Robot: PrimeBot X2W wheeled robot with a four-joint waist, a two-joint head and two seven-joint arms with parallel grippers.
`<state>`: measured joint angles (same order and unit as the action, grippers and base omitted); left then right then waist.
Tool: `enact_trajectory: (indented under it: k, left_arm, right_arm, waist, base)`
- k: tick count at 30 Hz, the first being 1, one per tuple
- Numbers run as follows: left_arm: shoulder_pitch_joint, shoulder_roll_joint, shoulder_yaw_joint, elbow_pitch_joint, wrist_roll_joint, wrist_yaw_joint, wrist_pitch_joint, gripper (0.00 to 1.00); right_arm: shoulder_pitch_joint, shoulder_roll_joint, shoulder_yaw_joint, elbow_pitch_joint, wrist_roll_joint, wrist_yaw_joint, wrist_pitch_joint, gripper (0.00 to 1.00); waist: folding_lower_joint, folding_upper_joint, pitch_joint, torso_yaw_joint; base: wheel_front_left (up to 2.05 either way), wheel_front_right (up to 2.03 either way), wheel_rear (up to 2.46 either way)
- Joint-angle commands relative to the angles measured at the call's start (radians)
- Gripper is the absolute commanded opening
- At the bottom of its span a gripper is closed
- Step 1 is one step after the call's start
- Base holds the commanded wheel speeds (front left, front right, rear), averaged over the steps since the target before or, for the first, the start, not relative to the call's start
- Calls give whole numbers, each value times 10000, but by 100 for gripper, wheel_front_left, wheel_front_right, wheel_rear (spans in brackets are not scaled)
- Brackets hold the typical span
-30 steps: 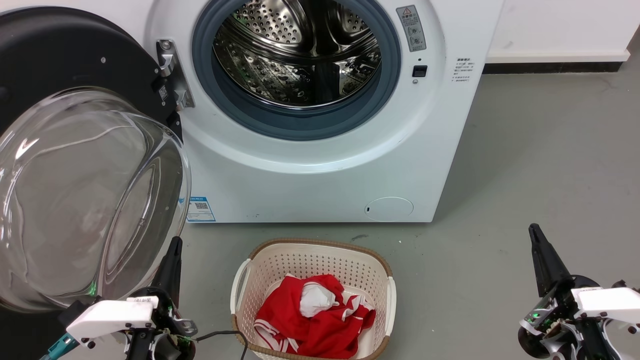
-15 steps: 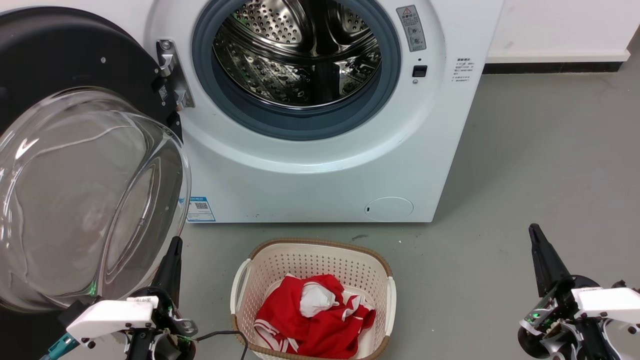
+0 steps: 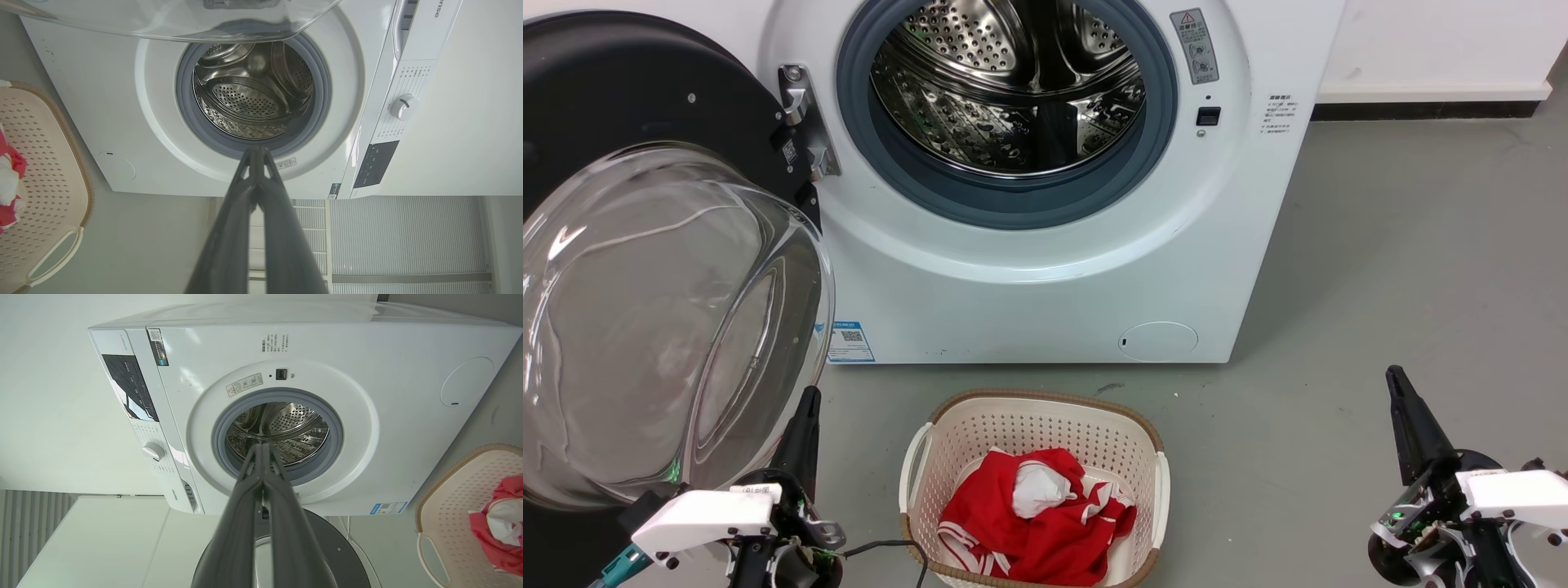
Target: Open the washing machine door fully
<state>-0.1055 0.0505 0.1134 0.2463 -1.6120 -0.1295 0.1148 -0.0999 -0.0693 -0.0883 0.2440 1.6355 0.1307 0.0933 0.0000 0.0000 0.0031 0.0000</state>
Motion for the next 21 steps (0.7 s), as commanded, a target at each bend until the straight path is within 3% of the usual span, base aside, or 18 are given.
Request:
enact_trajectory:
  k: [1, 21]
  left_arm:
    - [-74, -11, 30, 9, -17, -48, 27, 0]
    - [-73, -12, 28, 8, -18, -48, 26, 0]
  right_arm:
    - [-124, 19, -27, 15, -47, 0, 32, 0]
    - [-127, 61, -86, 19, -81, 0, 81, 0]
  waist:
    - [0, 0, 0, 0]
    - [0, 0, 0, 0]
  base:
    - [0, 0, 0]
    - [0, 0, 0]
